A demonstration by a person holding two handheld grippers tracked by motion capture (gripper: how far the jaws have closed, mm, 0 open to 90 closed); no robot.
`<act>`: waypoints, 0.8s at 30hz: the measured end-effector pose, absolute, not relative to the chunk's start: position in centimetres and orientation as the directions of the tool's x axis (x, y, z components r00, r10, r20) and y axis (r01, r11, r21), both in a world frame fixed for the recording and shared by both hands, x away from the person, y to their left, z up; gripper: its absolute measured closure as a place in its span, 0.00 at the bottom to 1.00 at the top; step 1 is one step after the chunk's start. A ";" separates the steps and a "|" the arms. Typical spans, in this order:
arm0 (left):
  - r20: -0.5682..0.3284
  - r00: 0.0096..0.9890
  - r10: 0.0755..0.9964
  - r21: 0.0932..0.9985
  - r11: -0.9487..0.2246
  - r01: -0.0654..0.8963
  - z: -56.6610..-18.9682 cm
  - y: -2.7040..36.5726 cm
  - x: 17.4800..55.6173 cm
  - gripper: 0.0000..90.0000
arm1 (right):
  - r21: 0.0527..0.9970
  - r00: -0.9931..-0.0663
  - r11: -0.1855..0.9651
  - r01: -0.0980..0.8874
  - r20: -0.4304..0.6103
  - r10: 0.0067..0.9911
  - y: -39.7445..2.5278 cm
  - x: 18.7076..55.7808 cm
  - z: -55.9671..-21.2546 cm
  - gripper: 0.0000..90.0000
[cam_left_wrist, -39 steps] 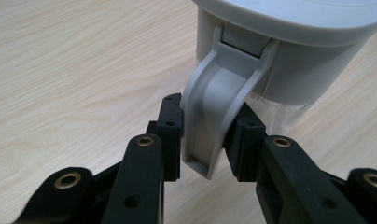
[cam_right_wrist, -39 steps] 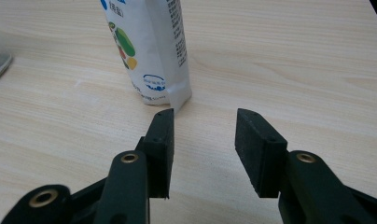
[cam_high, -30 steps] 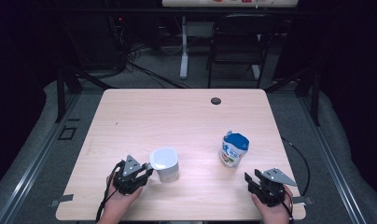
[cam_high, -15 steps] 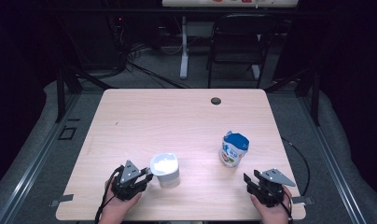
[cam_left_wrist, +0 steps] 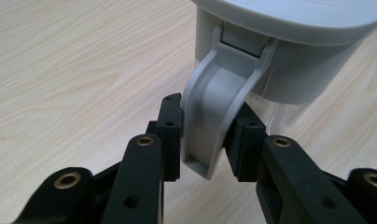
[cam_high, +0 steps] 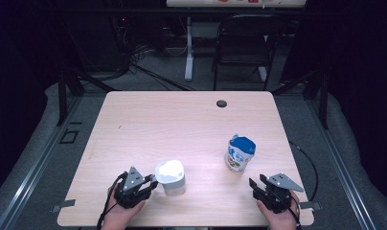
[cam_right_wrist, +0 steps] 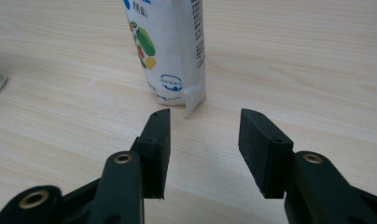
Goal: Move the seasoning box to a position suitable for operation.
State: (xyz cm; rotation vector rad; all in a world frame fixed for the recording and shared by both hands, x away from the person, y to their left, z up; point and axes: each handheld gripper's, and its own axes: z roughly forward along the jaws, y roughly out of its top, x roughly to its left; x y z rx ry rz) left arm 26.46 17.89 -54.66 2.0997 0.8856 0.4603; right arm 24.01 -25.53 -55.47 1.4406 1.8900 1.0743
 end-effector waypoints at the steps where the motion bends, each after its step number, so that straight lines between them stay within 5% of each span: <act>1: 0.024 0.694 0.720 0.784 -0.445 0.434 -54.6 17.9 26.4 0.78 | 0.839 -0.295 0.115 0.532 0.056 0.954 -25.6 24.0 -55.4 0.60; 24: 0.013 0.722 0.692 0.783 -0.456 0.423 -54.6 17.8 26.2 0.77 | 0.844 -0.305 0.121 0.522 0.052 0.951 -25.5 23.8 -55.2 0.59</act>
